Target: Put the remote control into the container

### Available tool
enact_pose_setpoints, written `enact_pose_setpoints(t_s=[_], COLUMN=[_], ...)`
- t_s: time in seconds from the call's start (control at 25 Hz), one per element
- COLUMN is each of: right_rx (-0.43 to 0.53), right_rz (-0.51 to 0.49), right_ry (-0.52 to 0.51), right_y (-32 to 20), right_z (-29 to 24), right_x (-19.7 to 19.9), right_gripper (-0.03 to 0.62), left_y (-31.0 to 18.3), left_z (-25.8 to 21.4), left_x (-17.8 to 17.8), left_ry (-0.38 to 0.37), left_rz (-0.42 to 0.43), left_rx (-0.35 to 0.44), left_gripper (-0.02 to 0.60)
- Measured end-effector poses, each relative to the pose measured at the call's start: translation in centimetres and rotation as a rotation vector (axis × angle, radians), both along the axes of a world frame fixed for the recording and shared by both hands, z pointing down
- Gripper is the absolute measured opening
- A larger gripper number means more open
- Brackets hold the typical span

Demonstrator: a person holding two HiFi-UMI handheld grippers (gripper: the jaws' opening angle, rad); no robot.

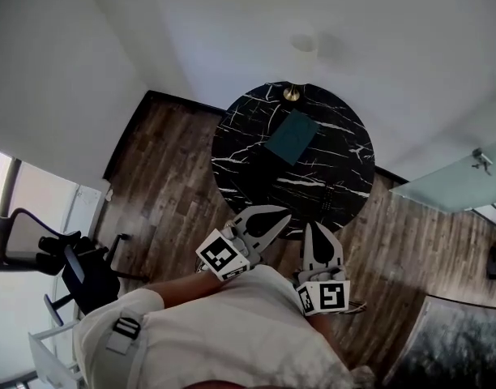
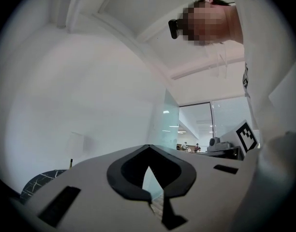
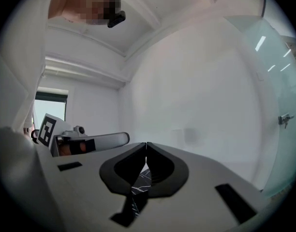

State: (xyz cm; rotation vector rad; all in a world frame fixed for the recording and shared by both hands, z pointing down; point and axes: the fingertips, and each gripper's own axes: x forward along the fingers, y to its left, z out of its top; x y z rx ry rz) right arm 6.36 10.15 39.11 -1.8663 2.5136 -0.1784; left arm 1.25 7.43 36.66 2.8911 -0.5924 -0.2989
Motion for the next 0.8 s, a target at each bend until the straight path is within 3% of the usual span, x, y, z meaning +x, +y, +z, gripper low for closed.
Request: enact_pose_setpoints(t_s=[0.4, 0.8], right_rx=[-0.019, -0.013], right_rz=[0.032, 0.081], right_ry=[-0.013, 0.031], right_y=[-8.7, -10.8], right_z=[0.7, 1.3], right_x=[-4.6, -1.3], right_gripper=[0.009, 0.009], left_y=[-8.6, -11.4], left_z=[1.3, 2.3], left_x=[-4.0, -0.2], left_ry=[-0.023, -0.038], left_rz=[0.051, 0.092], left_rx=[-0.024, -0.03], left_gripper=[0.006, 0.006])
